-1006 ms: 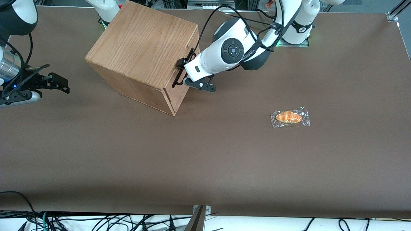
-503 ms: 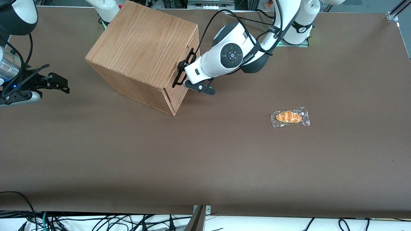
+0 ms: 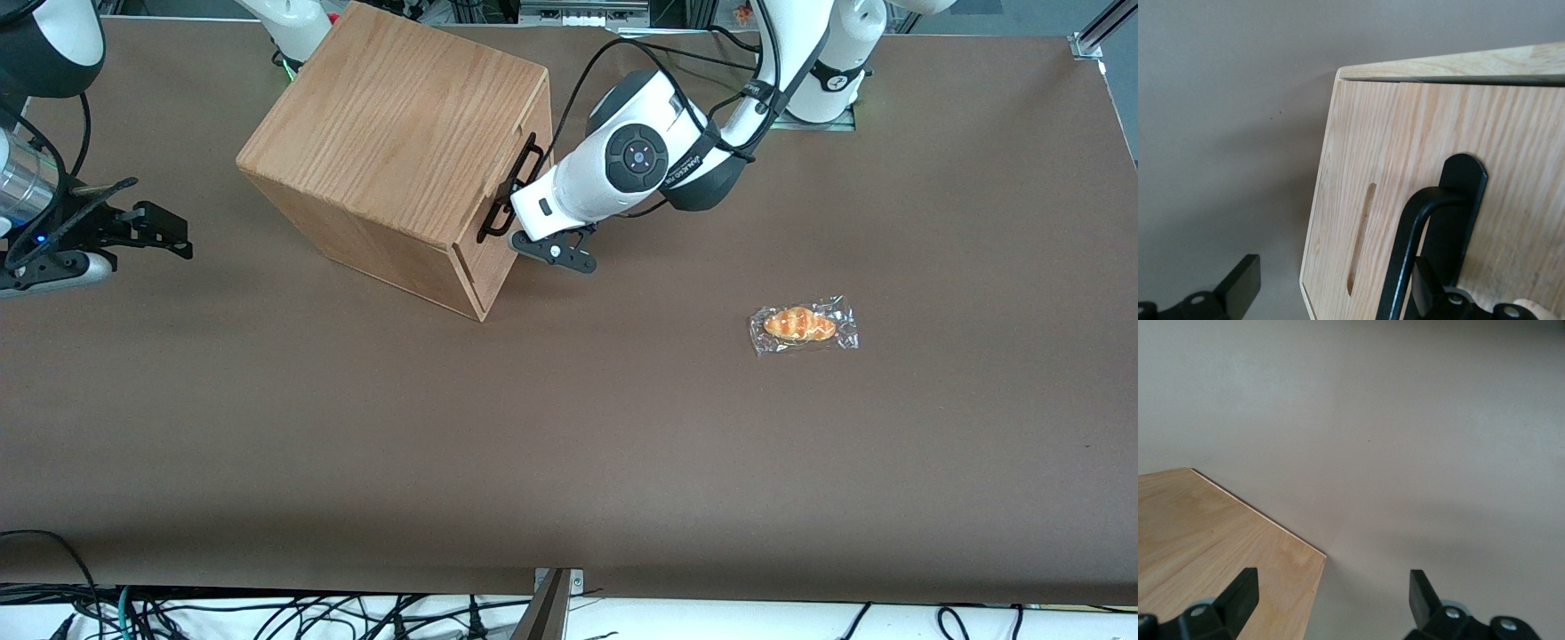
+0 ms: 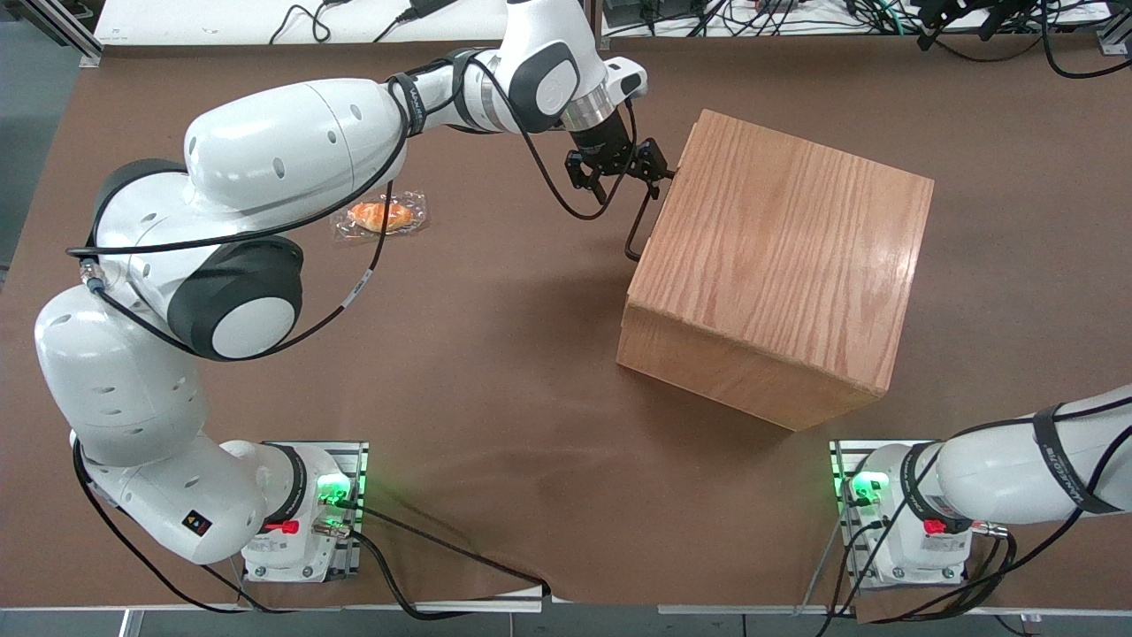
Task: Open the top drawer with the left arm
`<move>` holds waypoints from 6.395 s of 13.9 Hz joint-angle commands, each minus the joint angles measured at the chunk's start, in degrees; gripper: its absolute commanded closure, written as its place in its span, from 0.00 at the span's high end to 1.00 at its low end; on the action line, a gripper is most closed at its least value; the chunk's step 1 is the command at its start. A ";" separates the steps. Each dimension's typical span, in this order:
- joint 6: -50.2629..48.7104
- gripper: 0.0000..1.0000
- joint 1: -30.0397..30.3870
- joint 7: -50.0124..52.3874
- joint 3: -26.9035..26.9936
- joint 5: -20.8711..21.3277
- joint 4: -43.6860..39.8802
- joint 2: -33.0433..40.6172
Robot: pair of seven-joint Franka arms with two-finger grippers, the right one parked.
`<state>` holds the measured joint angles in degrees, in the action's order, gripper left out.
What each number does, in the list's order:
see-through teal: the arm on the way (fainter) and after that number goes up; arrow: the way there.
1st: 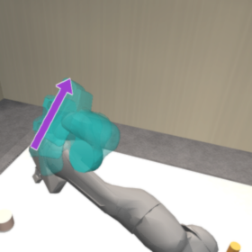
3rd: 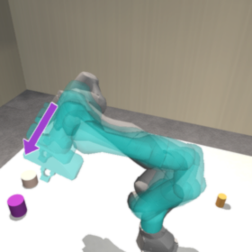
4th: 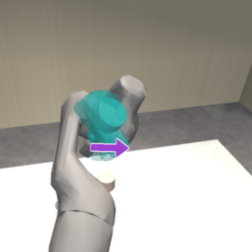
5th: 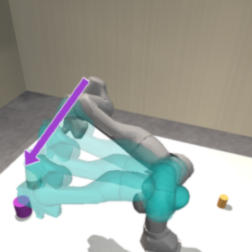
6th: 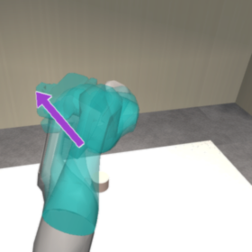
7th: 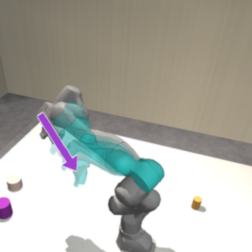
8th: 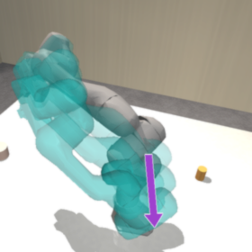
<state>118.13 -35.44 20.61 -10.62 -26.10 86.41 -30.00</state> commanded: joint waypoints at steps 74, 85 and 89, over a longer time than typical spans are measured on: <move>-32.25 1.00 34.30 -30.37 13.69 28.30 1.04 28.68; -32.96 1.00 34.39 -30.90 13.43 27.59 0.08 26.92; -32.96 1.00 34.83 -30.90 13.43 27.59 -0.01 26.84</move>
<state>85.02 -0.52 -9.15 2.68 0.29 86.61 -3.12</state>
